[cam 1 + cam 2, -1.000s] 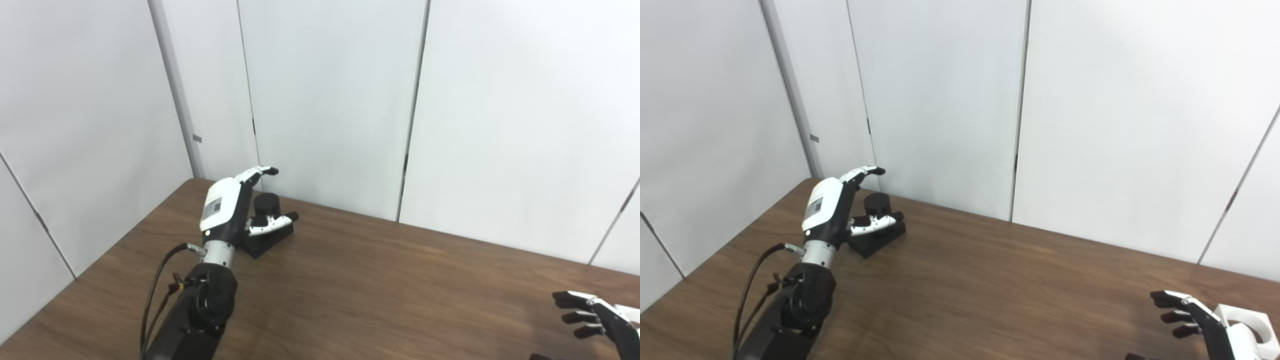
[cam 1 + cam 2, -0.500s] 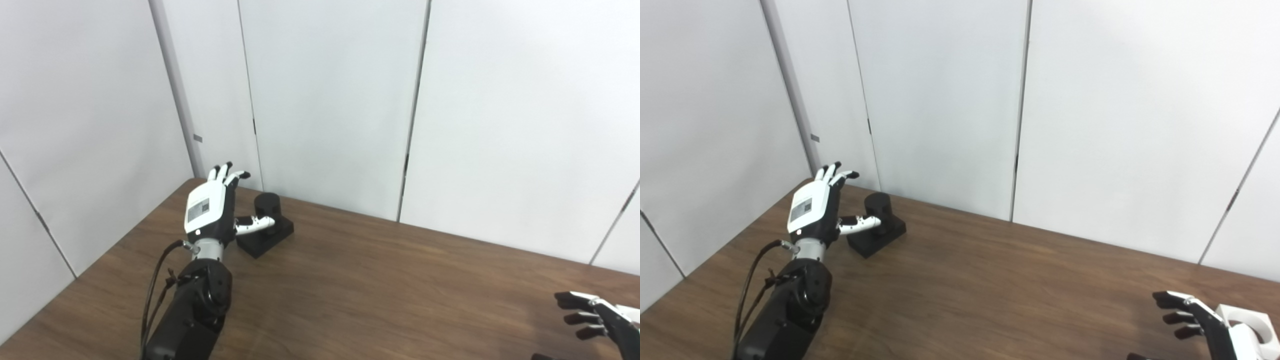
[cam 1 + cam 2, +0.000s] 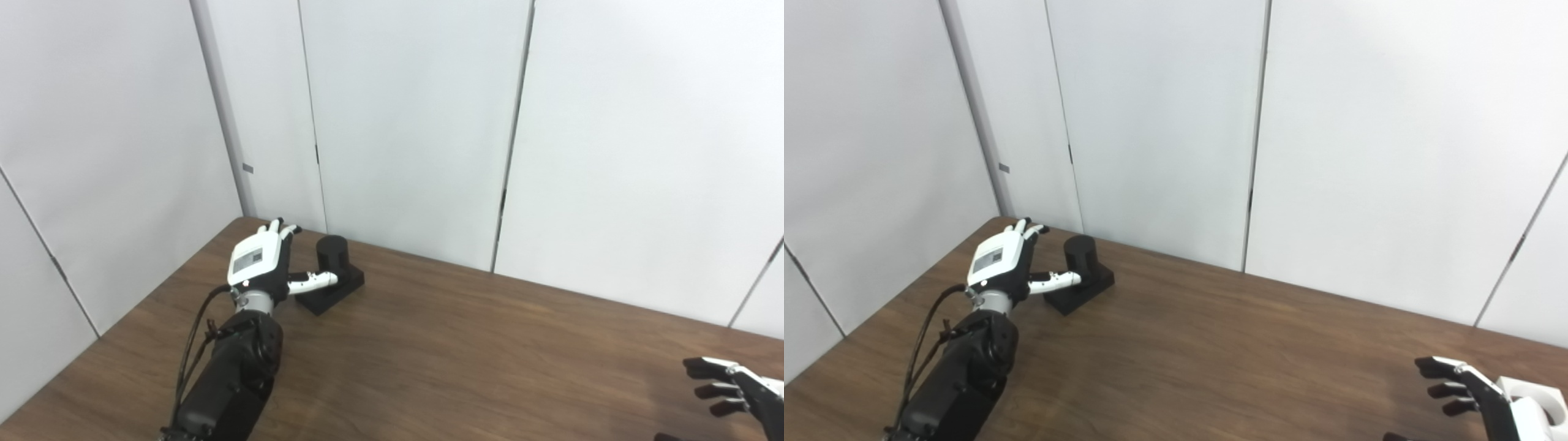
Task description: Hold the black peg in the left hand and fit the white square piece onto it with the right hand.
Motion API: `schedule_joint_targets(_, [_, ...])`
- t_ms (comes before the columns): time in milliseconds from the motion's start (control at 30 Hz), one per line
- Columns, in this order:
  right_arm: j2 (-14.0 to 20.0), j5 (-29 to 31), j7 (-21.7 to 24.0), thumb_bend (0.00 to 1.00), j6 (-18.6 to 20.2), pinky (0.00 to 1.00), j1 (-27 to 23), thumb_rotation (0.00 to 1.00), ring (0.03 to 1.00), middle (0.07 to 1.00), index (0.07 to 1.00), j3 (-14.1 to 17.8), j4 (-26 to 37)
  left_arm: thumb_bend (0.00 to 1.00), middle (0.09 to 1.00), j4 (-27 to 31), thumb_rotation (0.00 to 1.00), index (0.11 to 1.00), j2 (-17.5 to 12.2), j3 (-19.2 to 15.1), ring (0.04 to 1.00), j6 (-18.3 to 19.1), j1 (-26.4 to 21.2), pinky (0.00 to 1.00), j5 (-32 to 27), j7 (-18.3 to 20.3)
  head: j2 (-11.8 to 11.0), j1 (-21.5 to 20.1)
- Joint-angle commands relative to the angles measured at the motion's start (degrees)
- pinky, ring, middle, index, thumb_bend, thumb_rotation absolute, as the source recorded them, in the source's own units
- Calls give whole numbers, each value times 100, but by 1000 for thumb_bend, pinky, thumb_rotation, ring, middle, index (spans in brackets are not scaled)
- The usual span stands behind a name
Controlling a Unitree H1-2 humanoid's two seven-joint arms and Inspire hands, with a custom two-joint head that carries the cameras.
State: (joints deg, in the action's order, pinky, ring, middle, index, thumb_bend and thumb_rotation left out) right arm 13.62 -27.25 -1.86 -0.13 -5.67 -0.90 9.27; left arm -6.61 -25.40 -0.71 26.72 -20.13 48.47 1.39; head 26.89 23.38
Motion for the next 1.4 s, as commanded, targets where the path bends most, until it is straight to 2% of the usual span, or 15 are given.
schedule_joint_targets(0, [49,28,-30,778,-57,511,-152,0,619,688,681,38,210,1000,1000,-58,791,871,-191,24,1000,18,-316,912,186,67,16,0])
schedule_joint_targets(233, [33,25,-21,785,-32,518,-129,0,616,686,677,55,277,1000,1000,-335,762,853,-195,188,1000,15,-401,906,362,289,60,-15])
schedule_joint_targets(500, [17,-27,18,781,91,520,-108,0,619,685,679,36,392,1000,1000,-644,741,825,-298,472,1000,10,-527,902,389,287,108,-36])
schedule_joint_targets(700, [27,-17,35,778,138,514,-98,0,616,688,677,26,460,1000,1000,-905,705,822,-375,599,1000,11,-592,937,450,211,131,-50])
schedule_joint_targets(1367, [60,21,123,773,206,520,-33,0,604,694,673,61,566,1000,1000,-1120,666,807,-451,489,1000,16,-606,972,356,228,251,-38])
